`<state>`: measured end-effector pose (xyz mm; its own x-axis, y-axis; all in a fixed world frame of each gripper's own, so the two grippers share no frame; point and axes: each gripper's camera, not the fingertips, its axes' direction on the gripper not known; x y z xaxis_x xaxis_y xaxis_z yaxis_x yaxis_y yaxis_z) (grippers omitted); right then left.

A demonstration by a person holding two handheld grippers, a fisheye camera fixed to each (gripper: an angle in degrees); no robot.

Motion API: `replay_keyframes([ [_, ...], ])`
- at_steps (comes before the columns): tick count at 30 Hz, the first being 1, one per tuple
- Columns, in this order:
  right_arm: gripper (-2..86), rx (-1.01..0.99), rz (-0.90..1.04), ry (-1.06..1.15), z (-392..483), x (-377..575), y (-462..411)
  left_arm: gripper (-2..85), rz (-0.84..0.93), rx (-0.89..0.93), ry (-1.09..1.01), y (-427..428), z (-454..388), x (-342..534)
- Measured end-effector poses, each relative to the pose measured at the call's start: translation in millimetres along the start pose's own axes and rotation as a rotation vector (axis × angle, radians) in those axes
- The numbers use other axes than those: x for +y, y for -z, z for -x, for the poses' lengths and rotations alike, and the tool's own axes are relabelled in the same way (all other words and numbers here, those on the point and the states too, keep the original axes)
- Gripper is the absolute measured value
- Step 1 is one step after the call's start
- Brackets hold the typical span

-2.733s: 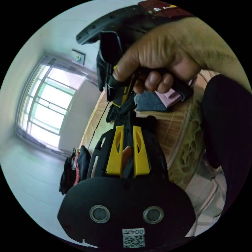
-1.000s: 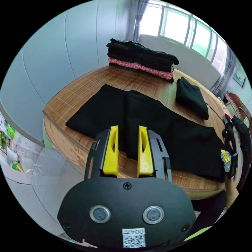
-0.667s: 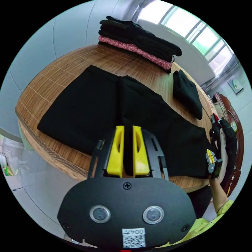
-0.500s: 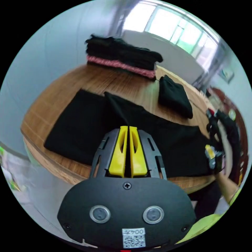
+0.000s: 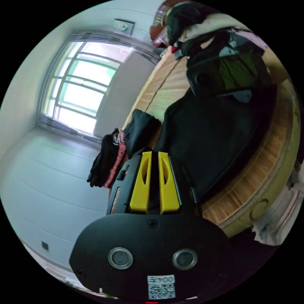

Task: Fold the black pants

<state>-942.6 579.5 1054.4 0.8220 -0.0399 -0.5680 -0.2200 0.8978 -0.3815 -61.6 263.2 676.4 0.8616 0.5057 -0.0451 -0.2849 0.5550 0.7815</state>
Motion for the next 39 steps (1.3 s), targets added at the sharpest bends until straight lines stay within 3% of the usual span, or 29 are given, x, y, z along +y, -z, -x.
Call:
replay_keyframes([
  [4,-0.7,0.001,-0.001,0.000,5.1,-0.8,-2.8,4.1,0.109,0.061,0.273,-35.9,49.5,37.8],
  [9,-0.8,0.006,-0.001,0.003,10.9,-1.9,-5.2,8.9,0.255,0.194,0.465,-129.4,123.2,98.9],
  [11,-0.8,0.008,-0.001,0.004,13.3,-2.6,-6.0,9.9,0.229,0.254,0.446,-158.1,141.6,108.5],
  [19,-0.8,0.018,-0.002,0.008,20.5,-4.9,-7.3,10.8,0.235,0.447,0.012,-251.7,151.3,71.1],
  [25,-0.7,0.026,-0.004,0.011,24.3,-7.0,-6.8,9.5,0.209,0.562,-0.059,-295.4,153.1,46.0],
  [30,-0.7,0.033,-0.003,0.014,25.9,-8.9,-5.9,5.5,0.243,0.542,-0.229,-319.7,126.7,35.9],
  [35,-0.7,0.041,-0.003,0.017,26.0,-10.8,-4.6,1.5,0.227,0.549,-0.181,-329.9,122.5,42.8],
  [39,-0.7,0.042,-0.004,0.018,24.0,-11.9,-3.6,0.8,0.228,0.616,0.059,-322.5,180.3,66.8],
])
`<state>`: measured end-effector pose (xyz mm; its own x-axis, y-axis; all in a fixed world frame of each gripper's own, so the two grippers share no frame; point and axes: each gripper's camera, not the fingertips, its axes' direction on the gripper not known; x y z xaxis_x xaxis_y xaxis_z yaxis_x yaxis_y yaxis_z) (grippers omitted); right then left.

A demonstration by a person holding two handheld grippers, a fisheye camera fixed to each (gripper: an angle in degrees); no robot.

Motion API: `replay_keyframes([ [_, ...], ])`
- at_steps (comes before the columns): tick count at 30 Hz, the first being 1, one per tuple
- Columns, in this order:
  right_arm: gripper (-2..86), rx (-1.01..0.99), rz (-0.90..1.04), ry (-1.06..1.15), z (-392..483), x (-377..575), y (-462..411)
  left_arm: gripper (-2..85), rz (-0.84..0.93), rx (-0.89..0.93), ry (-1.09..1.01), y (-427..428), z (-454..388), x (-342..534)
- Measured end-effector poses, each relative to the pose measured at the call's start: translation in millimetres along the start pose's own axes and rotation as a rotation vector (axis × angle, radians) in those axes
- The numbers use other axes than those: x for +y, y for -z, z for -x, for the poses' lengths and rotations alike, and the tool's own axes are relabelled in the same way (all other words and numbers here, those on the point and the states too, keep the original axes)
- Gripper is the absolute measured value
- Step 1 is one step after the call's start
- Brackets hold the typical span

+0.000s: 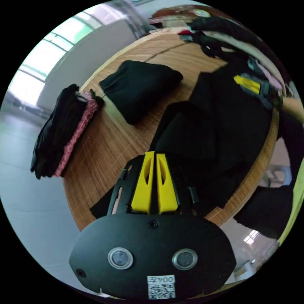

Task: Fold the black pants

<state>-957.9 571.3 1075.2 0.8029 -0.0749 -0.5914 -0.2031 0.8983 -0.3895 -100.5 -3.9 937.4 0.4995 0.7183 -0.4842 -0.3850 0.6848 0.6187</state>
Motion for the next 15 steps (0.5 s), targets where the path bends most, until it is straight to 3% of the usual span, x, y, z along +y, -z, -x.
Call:
replay_keyframes([
  [8,-0.7,-0.001,0.000,0.000,-10.4,-1.3,1.1,0.4,0.111,0.041,0.564,61.0,125.9,115.6],
  [15,-0.8,0.007,0.000,0.005,-22.7,-0.5,0.0,0.6,0.396,-0.055,0.877,-18.2,177.7,233.5],
])
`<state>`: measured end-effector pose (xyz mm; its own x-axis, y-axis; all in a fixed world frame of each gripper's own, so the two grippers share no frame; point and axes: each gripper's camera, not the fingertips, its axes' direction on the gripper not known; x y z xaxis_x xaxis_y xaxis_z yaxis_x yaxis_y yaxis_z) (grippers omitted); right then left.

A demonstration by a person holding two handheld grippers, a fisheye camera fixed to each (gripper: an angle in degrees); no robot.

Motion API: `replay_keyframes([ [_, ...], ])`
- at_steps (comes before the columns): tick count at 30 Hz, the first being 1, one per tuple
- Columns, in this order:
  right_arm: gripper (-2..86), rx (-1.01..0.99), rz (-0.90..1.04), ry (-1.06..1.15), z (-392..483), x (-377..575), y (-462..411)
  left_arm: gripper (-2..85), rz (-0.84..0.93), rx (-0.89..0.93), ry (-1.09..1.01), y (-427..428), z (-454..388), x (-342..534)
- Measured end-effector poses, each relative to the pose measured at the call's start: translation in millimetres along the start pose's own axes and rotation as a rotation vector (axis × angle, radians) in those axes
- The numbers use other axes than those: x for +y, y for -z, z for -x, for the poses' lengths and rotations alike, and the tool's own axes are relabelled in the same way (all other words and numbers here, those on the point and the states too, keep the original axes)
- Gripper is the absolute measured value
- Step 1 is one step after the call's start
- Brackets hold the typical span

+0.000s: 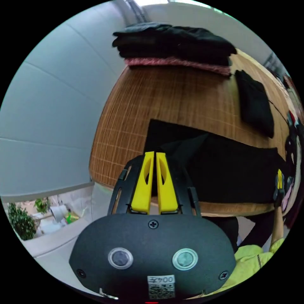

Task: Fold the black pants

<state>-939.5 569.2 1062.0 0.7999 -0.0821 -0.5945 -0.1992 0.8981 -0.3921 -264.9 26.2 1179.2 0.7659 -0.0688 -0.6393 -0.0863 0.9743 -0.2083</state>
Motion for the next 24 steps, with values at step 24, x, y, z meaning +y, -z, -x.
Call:
replay_keyframes([
  [24,-0.8,-0.342,0.032,-0.205,-175.3,39.3,-34.8,0.8,-0.597,0.518,0.336,-144.3,-49.5,349.0],
])
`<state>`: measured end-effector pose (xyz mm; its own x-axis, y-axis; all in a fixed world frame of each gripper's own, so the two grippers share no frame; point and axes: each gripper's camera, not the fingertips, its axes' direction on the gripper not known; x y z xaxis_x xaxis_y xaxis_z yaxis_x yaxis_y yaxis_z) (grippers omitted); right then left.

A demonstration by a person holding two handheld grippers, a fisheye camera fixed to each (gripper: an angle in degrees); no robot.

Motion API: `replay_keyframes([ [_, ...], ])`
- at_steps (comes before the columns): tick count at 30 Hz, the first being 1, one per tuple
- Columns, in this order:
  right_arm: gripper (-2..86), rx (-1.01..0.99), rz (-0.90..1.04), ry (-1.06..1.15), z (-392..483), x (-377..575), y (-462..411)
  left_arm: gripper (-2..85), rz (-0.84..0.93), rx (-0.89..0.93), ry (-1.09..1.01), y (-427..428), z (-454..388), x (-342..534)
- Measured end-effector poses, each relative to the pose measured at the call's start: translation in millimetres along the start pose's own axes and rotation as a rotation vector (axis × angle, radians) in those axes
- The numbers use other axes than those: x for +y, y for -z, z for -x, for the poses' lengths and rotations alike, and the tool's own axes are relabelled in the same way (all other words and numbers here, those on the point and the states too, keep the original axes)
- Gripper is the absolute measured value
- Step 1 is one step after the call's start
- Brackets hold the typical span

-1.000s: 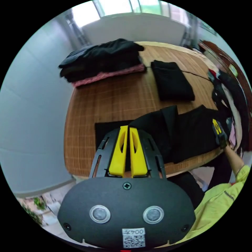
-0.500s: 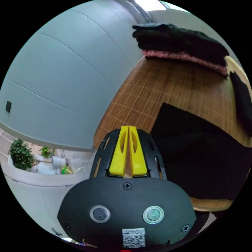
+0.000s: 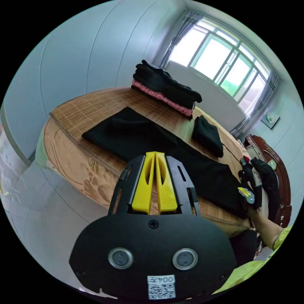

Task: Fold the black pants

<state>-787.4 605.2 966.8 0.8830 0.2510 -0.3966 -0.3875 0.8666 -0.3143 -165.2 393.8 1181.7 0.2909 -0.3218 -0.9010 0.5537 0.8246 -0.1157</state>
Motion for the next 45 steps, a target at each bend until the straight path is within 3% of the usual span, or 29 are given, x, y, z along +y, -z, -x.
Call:
replay_keyframes([
  [3,-0.8,-0.199,-0.105,-0.177,-54.1,22.0,28.5,0.9,0.027,0.019,0.019,1.6,2.5,30.5],
  [6,-0.8,-0.714,-0.063,-0.391,-117.3,31.1,11.0,1.4,0.089,-0.012,0.020,-7.2,6.1,30.7],
  [8,-0.7,-1.185,0.100,-0.658,-165.9,39.2,-46.2,2.2,0.098,-0.073,-0.008,-12.3,3.8,18.0],
  [10,-0.7,-1.391,0.209,-0.736,-182.2,49.5,-88.9,3.8,0.101,-0.171,-0.080,-22.2,-2.4,-7.9],
  [15,-0.7,-1.372,0.078,-0.692,-205.3,73.5,-101.5,5.4,0.181,-0.422,-0.308,-64.5,-14.3,-64.9],
  [20,-0.8,-1.248,0.057,-0.629,-219.9,71.8,-92.0,2.7,0.111,-0.307,-0.212,-84.7,1.7,-134.9],
  [26,-0.7,-1.269,0.046,-0.620,-239.0,69.8,-100.2,1.4,0.213,-0.370,-0.276,-152.4,-22.0,-162.3],
  [29,-0.7,-1.207,0.028,-0.594,-241.4,66.4,-92.8,1.0,0.125,-0.416,-0.478,-164.9,-59.1,-129.3],
  [32,-0.7,-1.218,0.027,-0.601,-246.8,67.8,-93.2,0.9,0.242,-0.486,-0.756,-193.4,-87.5,-82.8],
  [35,-0.7,-1.228,0.027,-0.607,-251.1,68.5,-93.2,1.0,0.199,-0.583,-0.899,-192.4,-99.0,-50.2],
  [39,-0.7,-1.216,0.022,-0.601,-253.3,67.8,-89.7,1.6,-0.012,-0.621,-0.747,-150.2,-85.7,-76.7],
  [41,-0.7,-1.233,0.025,-0.608,-255.7,67.9,-90.6,2.3,0.040,-0.580,-0.562,-146.6,-55.4,-112.0],
  [43,-0.7,-1.239,0.025,-0.609,-256.8,67.5,-90.2,4.6,0.167,-0.401,-0.335,-154.1,-9.3,-150.2],
  [45,-0.7,-1.238,0.026,-0.608,-257.2,66.8,-89.1,7.7,0.236,-0.316,-0.280,-166.1,9.9,-161.2],
])
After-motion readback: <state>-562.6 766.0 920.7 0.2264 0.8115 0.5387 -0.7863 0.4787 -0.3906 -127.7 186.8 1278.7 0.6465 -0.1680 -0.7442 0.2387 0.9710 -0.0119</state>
